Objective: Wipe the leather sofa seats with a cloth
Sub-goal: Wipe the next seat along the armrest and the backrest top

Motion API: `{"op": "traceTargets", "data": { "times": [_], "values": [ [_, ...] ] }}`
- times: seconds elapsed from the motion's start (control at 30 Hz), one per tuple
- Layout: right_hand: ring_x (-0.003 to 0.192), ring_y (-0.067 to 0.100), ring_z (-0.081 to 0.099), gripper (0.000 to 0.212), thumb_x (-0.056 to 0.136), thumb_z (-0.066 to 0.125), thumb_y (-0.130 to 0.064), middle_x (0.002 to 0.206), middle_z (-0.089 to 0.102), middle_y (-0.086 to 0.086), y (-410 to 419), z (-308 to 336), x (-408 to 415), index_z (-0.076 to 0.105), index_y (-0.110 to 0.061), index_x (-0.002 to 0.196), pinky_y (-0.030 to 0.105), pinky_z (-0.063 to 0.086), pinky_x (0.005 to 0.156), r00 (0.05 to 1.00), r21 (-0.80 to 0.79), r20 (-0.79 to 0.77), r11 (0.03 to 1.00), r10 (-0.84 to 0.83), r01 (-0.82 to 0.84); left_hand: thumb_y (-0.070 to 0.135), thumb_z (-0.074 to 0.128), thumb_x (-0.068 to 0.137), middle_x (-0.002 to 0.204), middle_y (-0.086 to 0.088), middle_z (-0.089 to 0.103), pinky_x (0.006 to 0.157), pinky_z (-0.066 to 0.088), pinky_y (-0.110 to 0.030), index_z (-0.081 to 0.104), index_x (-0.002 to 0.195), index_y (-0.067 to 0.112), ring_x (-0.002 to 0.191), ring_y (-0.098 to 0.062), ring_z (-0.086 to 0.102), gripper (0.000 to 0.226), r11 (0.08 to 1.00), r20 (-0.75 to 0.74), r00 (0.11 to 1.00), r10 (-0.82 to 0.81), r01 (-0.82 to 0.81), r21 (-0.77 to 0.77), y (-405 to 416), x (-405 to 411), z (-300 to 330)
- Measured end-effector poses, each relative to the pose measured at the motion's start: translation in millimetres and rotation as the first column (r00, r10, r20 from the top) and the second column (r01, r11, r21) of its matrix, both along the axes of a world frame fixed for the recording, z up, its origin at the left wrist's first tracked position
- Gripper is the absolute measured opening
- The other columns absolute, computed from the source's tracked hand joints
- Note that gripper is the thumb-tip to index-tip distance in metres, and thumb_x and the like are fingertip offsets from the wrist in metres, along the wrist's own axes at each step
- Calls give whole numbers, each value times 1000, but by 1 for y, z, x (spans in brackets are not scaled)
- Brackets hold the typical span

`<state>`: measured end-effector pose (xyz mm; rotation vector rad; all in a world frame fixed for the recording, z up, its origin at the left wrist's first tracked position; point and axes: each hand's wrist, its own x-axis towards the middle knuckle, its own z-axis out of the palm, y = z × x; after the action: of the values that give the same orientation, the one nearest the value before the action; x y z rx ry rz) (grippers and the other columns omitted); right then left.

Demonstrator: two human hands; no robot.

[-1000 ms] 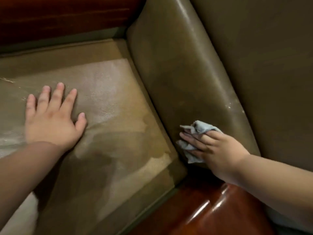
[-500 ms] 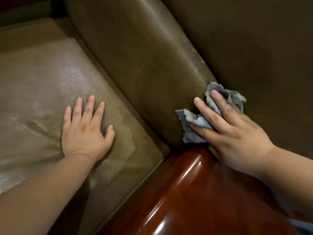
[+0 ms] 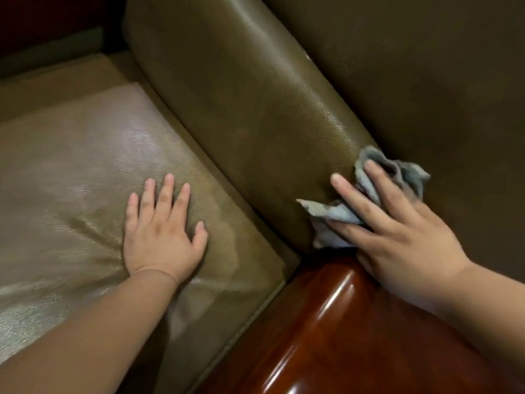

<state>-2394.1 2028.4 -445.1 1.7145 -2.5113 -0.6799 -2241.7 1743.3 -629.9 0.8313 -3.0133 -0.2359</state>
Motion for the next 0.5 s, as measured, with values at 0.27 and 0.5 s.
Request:
{"op": "traceTargets", "data": {
  "times": [0.27, 0.5],
  "values": [
    [159, 39, 4, 60, 101, 41, -43, 173, 4, 13, -153, -33, -34, 40, -30, 159, 48, -4, 119, 986, 63, -163, 997, 48, -38, 55, 44, 90, 172, -5, 28, 131, 8, -51, 42, 160, 24, 160, -31, 19, 77, 1000, -51, 999, -11, 12, 8, -1, 4, -10],
    [158, 28, 17, 54, 97, 47, -35, 170, -2, 10, -91, -42, 4, 53, -26, 151, 39, -4, 118, 967, 497, 218, 838, 131, -226, 57, 41, 92, 174, -3, 21, 131, 6, -51, 35, 164, 27, 161, -29, 13, 78, 999, 32, 999, -11, 10, 41, -4, 2, -6]
  ]
}}
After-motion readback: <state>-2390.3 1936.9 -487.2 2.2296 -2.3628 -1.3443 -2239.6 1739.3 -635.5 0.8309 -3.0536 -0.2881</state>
